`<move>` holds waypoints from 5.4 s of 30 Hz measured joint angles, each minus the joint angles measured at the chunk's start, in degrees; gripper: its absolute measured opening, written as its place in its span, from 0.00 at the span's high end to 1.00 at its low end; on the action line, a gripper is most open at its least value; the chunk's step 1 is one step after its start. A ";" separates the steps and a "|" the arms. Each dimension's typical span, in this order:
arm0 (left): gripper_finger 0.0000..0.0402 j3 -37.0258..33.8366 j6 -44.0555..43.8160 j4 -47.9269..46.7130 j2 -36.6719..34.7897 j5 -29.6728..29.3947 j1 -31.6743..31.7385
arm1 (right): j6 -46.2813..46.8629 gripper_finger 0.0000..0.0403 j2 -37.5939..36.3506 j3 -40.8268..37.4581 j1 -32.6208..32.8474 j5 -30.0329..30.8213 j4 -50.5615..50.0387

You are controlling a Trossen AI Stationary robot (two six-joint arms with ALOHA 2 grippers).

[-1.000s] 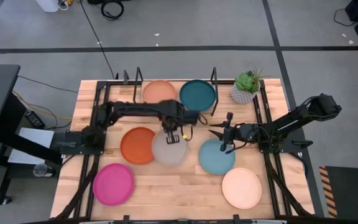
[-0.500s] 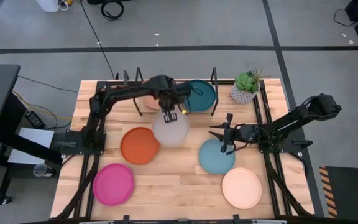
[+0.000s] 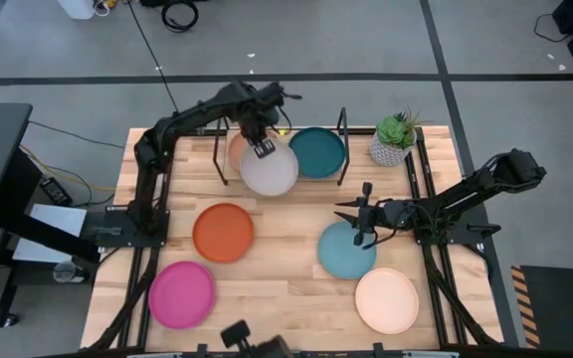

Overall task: Place and stack plates onto a shelf
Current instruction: Stack the gray plate on top of the light orange plate on the shelf, then stack the blue plate on top of the gray plate on the shelf

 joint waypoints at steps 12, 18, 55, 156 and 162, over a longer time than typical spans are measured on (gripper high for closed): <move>0.96 0.00 1.42 1.84 0.02 -0.14 7.91 | -0.02 0.71 0.00 -0.02 0.00 0.03 0.00; 0.96 0.00 1.98 1.87 0.11 -2.54 9.56 | -0.04 0.71 0.00 -0.02 0.00 0.04 0.00; 0.63 -6.32 1.82 9.39 1.77 -7.83 10.01 | -0.13 0.71 0.00 -0.02 -0.02 0.02 0.09; 0.96 -6.23 30.41 32.44 15.71 8.71 -41.70 | -1.46 0.83 -1.51 -0.04 3.26 20.61 -1.68; 0.96 -6.23 22.48 25.32 9.50 9.03 -41.64 | -1.07 0.83 -1.51 -0.04 3.26 20.59 -1.66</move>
